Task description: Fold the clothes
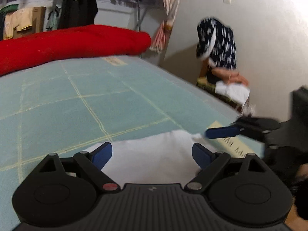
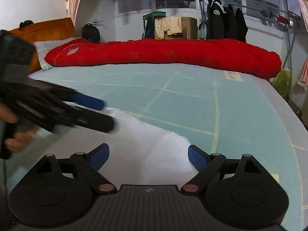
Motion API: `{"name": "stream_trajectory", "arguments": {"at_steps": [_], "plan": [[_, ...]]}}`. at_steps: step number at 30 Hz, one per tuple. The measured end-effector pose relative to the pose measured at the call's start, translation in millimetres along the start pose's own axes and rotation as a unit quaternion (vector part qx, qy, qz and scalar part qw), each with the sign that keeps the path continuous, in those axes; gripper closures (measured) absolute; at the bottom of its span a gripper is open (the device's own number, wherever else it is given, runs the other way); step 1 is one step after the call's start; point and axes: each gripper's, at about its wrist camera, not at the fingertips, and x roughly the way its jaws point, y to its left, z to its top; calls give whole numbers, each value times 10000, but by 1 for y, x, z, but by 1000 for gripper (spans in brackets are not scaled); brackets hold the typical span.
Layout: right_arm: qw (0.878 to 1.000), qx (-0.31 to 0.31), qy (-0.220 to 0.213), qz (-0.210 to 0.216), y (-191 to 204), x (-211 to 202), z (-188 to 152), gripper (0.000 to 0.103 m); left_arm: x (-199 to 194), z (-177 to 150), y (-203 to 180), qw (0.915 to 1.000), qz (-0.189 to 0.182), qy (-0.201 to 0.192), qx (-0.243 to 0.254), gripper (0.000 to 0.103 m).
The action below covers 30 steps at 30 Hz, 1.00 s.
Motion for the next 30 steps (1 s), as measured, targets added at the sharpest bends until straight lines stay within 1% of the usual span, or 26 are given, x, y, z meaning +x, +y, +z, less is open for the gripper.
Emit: {"name": "stream_trajectory", "arguments": {"at_steps": [2, 3, 4, 6, 8, 11, 13, 14, 17, 18, 19, 20, 22, 24, 27, 30], "plan": [[10000, -5, 58, -30, 7, -6, -6, 7, 24, -3, 6, 9992, 111, 340, -156, 15], [9999, 5, 90, -52, 10, -10, -9, 7, 31, -6, 10, 9986, 193, 449, -207, 15], [9999, 28, 115, -84, 12, -15, -13, 5, 32, -6, 10, 9985, 208, 450, -231, 15], [9997, 67, 159, -155, 16, -25, -20, 4, 20, -3, 3, 9987, 260, 407, -131, 15], [9997, 58, 106, -205, 22, -39, -23, 3, -3, -2, -7, 9993, 296, 226, -10, 15], [9999, 86, -116, -83, 34, -60, -21, 0, -42, -7, -26, 9993, 333, -44, 185, 14], [9998, 67, -190, 74, 45, -64, -21, 0, -64, -16, -36, 9993, 283, -153, 176, 13], [9997, 73, -169, 137, 49, -63, -22, 0, -75, -21, -40, 9994, 243, -190, 141, 13], [9998, 156, 76, 126, 55, -53, -36, 0, -87, -41, -44, 9993, 79, -193, -312, 13], [9995, 208, 225, 45, 54, -47, -43, 0, -83, -49, -43, 9988, -36, -108, -479, 13], [9990, 262, 370, -29, 52, -41, -50, 0, -73, -51, -43, 9980, -70, 15, -629, 13], [9987, 254, 426, -89, 51, -37, -57, 0, -63, -59, -40, 9965, 25, 194, -809, 14], [9993, 12, 353, -130, 57, -37, -64, 0, -52, -69, -36, 9956, 94, 283, -887, 14], [9990, -113, 390, -184, 60, -35, -65, 0, -57, -65, -38, 9952, 128, 260, -936, 14], [9991, 157, 371, -111, 54, -34, -63, 0, -74, -55, -45, 9950, 221, 214, -948, 13], [9990, 298, 321, -36, 49, -33, -63, 0, -90, -56, -52, 9951, 341, 204, -903, 13]]}}
